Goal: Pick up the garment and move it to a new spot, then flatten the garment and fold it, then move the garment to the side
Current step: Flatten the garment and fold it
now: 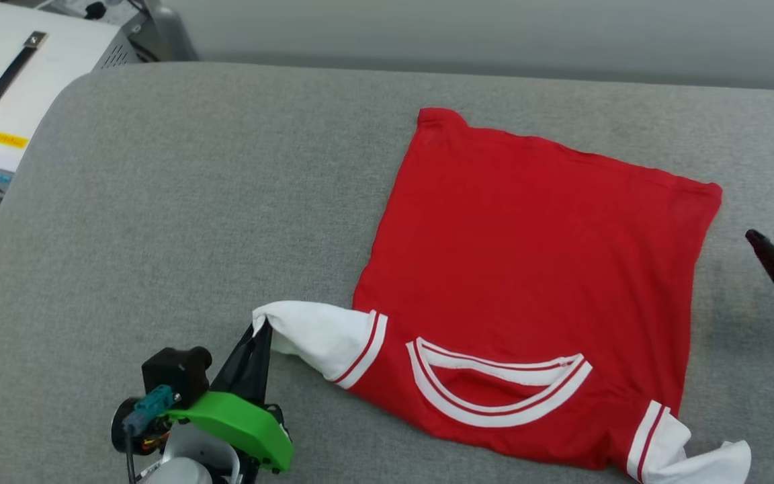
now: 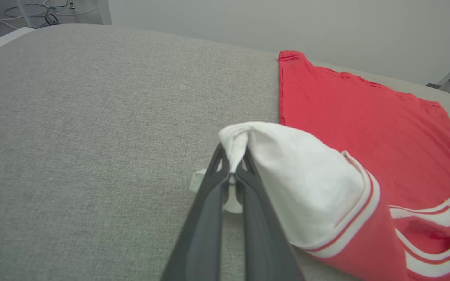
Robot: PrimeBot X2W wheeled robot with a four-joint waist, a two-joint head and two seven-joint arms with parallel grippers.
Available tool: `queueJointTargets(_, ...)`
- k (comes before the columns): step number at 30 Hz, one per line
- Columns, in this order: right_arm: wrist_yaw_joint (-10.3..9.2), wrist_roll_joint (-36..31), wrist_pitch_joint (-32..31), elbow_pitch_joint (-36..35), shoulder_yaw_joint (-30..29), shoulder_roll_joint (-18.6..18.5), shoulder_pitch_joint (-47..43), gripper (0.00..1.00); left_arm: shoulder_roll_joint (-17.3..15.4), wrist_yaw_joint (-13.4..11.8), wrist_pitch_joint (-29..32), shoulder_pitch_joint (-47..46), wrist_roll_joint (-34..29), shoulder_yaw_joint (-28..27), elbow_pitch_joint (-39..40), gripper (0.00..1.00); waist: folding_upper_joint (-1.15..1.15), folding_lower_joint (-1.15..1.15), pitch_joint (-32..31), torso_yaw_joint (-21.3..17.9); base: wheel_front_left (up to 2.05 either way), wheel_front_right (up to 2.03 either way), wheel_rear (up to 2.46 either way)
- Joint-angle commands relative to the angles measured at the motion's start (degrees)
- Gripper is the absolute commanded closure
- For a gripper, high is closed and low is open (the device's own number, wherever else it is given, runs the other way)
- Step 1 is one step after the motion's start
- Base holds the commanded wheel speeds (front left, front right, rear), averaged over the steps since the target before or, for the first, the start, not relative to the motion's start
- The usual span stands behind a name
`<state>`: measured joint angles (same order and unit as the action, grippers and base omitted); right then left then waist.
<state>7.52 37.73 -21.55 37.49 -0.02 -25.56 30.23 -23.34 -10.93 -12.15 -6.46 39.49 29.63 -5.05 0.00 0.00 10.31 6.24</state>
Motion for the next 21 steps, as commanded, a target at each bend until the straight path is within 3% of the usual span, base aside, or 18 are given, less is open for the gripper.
queueJointTargets(1, -0.03, 0.6, -1.6, 1.3, 0.4, -0.6, 2.5, 0.0, 0.3, -0.3, -0.3, -1.5, -1.2, 0.4, 0.8, 1.0, 0.0, 0.0, 4.2, 3.6, 0.0, 0.0, 0.0)
queueJointTargets(12, -0.03, 0.4, -8.7, 8.5, 3.4, -5.4, 14.0, 0.0, 2.3, -1.2, -0.7, -5.4, -4.6, 2.7, 6.3, 1.0, 0.0, 0.0, 12.4, 8.3, 0.0, 0.0, 0.0)
queueJointTargets(16, -0.03, 0.5, -9.7, 9.8, 5.7, -5.3, 15.0, 0.0, 2.9, -1.3, -0.9, -5.9, -4.8, 2.8, 6.7, 1.0, 0.0, 0.0, 14.3, 8.7, 0.0, 0.0, 0.0)
queueJointTargets(20, -0.03, 1.1, -17.4, 13.5, 9.3, -4.7, 13.7, 0.0, 3.2, -1.2, -1.2, -6.2, -4.8, 2.9, 6.2, 1.0, 0.0, 0.0, 14.8, 8.6, 0.0, 0.0, 0.0)
queueJointTargets(21, -0.03, 1.5, -19.1, 14.3, 9.8, -4.6, 13.5, 0.09, 3.2, -1.2, -1.2, -6.2, -4.8, 2.9, 6.1, 1.0, 0.0, 0.0, 14.8, 8.6, 0.0, 0.0, 0.0)
